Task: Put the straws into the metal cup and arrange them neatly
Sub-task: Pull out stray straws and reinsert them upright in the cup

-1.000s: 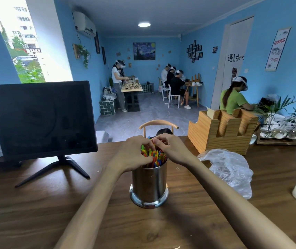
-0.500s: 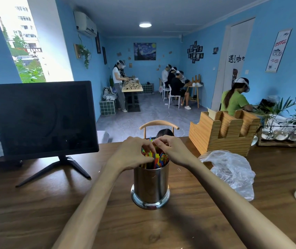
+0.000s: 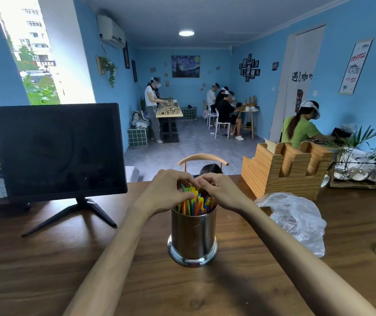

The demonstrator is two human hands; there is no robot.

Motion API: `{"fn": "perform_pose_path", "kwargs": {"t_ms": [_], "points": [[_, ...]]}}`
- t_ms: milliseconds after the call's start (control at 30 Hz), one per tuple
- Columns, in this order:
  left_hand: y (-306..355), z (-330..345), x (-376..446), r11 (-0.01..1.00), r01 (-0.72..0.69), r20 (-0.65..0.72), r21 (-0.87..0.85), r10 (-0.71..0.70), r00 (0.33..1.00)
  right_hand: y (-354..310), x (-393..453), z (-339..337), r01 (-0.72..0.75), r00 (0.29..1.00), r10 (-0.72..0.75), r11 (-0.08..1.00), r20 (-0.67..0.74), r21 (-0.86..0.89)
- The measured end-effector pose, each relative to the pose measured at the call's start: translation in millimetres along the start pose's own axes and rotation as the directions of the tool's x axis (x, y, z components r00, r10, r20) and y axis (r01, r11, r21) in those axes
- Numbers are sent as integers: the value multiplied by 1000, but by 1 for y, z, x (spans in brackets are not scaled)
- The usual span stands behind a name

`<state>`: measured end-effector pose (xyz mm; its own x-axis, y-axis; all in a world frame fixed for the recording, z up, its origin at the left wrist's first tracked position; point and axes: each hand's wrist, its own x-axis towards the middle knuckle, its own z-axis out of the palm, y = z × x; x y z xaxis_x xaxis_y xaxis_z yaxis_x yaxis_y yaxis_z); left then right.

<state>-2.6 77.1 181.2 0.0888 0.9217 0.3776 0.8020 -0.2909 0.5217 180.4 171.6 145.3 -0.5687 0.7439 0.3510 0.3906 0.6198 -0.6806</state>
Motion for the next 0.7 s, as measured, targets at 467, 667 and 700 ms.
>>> {"fn": "perform_pose_path", "kwargs": {"t_ms": [467, 667, 700], "points": [[7, -13, 21, 923, -36, -371, -383, -118, 921, -18, 0, -5, 59, 998, -51, 945, -33, 322], [23, -22, 26, 885, -164, -581, -437, -138, 802, -16, 6, 2, 66, 997, -58, 981, -49, 183], [26, -25, 26, 869, -193, -617, -455, -152, 772, -16, 6, 2, 68, 997, -61, 979, -44, 192]]}}
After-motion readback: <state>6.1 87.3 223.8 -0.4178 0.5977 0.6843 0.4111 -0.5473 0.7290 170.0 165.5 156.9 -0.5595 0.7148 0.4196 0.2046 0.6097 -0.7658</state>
